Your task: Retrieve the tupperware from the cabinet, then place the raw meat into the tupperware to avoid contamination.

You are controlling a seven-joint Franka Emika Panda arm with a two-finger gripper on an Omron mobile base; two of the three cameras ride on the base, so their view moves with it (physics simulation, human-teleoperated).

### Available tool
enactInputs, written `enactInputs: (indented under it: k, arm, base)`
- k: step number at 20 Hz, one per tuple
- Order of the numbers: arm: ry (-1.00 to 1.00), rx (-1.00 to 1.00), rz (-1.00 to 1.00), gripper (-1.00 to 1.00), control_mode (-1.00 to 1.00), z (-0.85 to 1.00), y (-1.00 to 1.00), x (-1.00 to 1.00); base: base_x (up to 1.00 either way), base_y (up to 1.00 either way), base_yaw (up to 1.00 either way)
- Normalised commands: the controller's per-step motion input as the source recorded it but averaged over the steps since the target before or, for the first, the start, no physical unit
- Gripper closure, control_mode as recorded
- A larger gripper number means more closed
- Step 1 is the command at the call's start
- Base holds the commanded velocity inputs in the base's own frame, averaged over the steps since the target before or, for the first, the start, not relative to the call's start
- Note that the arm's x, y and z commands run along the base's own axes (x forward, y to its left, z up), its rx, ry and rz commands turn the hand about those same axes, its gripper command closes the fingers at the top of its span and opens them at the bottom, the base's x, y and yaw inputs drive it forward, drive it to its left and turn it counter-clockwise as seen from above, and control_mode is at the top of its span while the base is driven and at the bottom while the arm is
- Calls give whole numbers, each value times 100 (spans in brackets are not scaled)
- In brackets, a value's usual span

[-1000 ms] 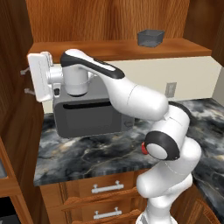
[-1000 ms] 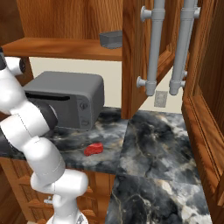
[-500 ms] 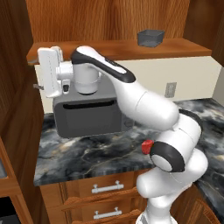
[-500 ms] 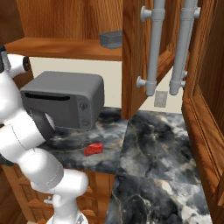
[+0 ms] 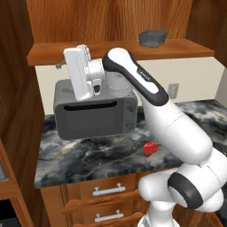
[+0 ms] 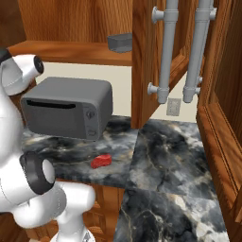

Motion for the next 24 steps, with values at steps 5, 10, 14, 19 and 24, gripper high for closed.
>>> enactInputs:
  k: [5,10,14,19,24]
  arm:
    - [0,-27,0,-100,-100,0,-92,-50]
    - [0,-30,0,-100,-100,0,-87,-49]
    - [0,-36,0,-100,-100,-17,-81,-49]
    - [-4,-38,0,-100,-100,-38,-73,-45]
    - [-35,-32,0,-100,-100,-38,-48,-29]
  base:
    - [0,0,0]
    - [0,0,0]
    - [0,0,0]
    - [0,0,0]
    - [0,0,0]
